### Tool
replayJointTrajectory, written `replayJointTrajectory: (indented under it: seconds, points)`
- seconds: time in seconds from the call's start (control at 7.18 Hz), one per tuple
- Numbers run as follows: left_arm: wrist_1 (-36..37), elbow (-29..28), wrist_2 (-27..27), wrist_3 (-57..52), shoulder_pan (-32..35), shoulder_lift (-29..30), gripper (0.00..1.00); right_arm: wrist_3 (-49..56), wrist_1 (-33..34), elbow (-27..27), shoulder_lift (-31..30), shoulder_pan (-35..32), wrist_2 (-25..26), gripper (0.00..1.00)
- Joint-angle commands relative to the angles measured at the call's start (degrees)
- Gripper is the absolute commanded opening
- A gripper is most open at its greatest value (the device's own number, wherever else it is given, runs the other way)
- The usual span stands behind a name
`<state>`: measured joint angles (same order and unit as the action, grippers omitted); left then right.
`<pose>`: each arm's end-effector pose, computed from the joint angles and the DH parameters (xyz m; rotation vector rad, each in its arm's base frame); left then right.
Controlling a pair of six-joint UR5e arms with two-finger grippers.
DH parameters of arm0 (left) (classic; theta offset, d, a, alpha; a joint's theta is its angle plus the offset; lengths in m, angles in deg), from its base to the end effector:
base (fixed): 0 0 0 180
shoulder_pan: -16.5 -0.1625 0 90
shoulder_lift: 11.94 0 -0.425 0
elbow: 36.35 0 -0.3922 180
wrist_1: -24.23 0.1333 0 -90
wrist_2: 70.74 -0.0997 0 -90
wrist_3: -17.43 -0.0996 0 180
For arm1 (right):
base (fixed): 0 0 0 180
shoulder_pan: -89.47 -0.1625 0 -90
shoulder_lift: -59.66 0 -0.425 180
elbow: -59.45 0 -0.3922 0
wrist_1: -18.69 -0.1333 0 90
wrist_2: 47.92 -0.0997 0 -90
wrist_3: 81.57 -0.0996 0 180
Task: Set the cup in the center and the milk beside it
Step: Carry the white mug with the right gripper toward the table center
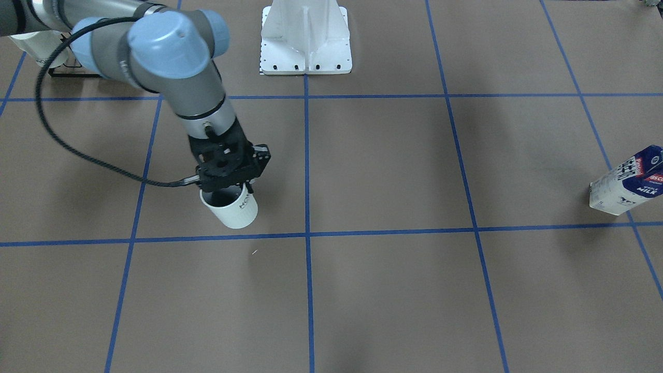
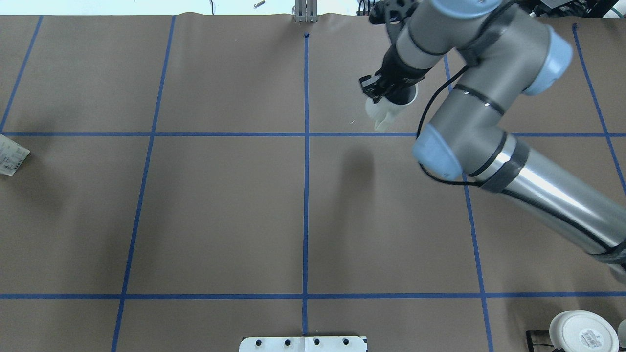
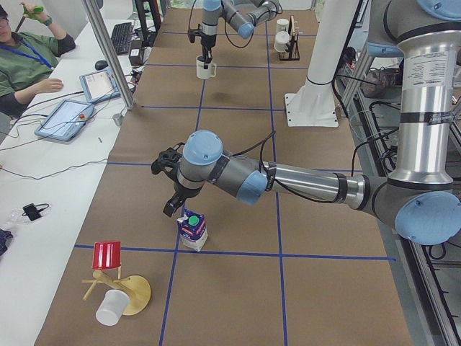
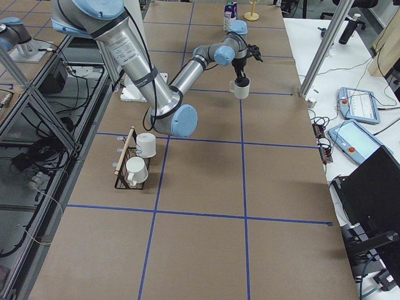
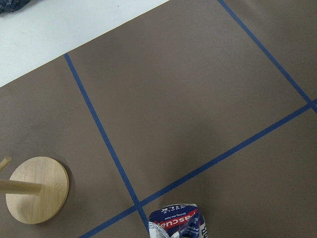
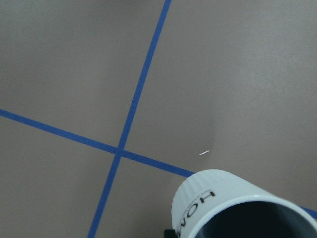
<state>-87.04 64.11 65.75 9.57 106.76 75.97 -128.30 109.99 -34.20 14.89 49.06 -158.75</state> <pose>-0.0633 -0.4928 0.5404 0.5449 0.7586 0.3326 -0.4662 -0.5255 0.1555 0.2929 -0.8407 -0.1975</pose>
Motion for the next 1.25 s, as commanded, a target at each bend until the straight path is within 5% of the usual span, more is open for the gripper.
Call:
replayJointTrajectory:
  seconds: [0.0, 0.14, 0.7, 0.97, 1.11]
  points:
    - [0.0, -1.13, 0.0, -0.05, 0.0, -0.11, 0.99, -3.46, 6.04, 10.17, 12.18, 6.47, 3.69, 0.0]
    - [0.0, -1.14, 0.0, -0.05, 0.0, -0.11, 0.99, -3.37, 7.64, 15.2, 15.91, 8.23, 3.87, 0.0]
    - [0.0, -1.14, 0.0, -0.05, 0.0, -0.2, 0.99, -3.11, 8.19, 15.6, 13.67, 13.34, 3.78, 0.0]
    - [0.0, -1.05, 0.0, -0.05, 0.0, -0.2, 0.99, -2.76, 7.75, 15.17, 12.17, 13.6, 4.22, 0.13]
    - [0.0, -1.05, 0.0, -0.05, 0.0, -0.2, 0.99, -3.19, 7.49, 14.82, 12.17, 13.69, 4.31, 0.42]
